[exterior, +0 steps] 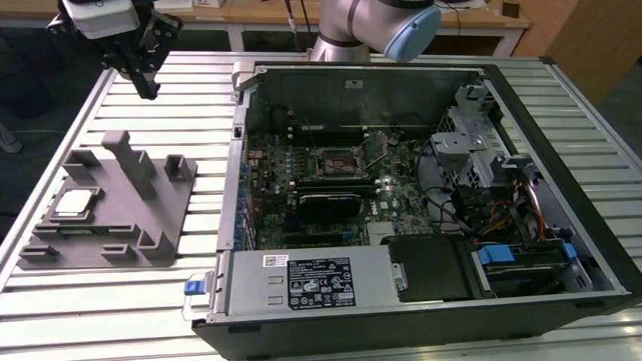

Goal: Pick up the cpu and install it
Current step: 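Reach for the cpu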

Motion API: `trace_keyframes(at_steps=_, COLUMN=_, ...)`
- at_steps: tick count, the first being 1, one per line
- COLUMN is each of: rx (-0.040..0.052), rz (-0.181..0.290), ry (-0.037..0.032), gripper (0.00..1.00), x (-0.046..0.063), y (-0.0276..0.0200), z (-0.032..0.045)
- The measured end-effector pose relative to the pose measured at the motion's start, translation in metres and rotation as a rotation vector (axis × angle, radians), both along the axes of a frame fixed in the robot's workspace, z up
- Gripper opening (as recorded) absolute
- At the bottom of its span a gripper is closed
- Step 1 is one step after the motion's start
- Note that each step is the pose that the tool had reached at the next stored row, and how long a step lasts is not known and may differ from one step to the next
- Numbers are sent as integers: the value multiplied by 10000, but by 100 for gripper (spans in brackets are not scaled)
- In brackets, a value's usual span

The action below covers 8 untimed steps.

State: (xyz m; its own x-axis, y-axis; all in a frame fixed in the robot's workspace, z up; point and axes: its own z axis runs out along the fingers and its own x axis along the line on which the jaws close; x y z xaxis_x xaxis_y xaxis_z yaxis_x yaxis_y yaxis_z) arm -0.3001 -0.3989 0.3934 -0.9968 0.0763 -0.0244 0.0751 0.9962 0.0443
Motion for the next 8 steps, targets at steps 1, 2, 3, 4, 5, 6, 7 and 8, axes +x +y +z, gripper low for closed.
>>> trace_keyframes(at_steps=1, rx=1, rz=1, ry=-1, gripper=11, x=-17, y=0, z=-1)
trace_keyframes(at_steps=2, rx=1, rz=1, ry=0, gripper=11, x=-31, y=0, z=0)
trace_keyframes(at_steps=3, rx=1, rz=1, ry=-1, gripper=11, x=-47, y=0, z=-1)
trace_keyframes(at_steps=4, rx=1, rz=1, ry=0, gripper=11, x=-60, y=0, z=0)
trace_keyframes(at_steps=5, rx=1, rz=0, ry=-1, gripper=11, x=-74, y=0, z=-1)
trace_keyframes(at_steps=6, rx=1, rz=0, ry=-1, gripper=11, x=-86, y=0, z=-1)
trace_keyframes(at_steps=7, rx=1, rz=0, ry=-1, gripper=11, x=-97, y=0, z=-1)
trace_keyframes(at_steps=8, rx=1, rz=1, ry=-1, gripper=11, x=-108, y=0, z=-1)
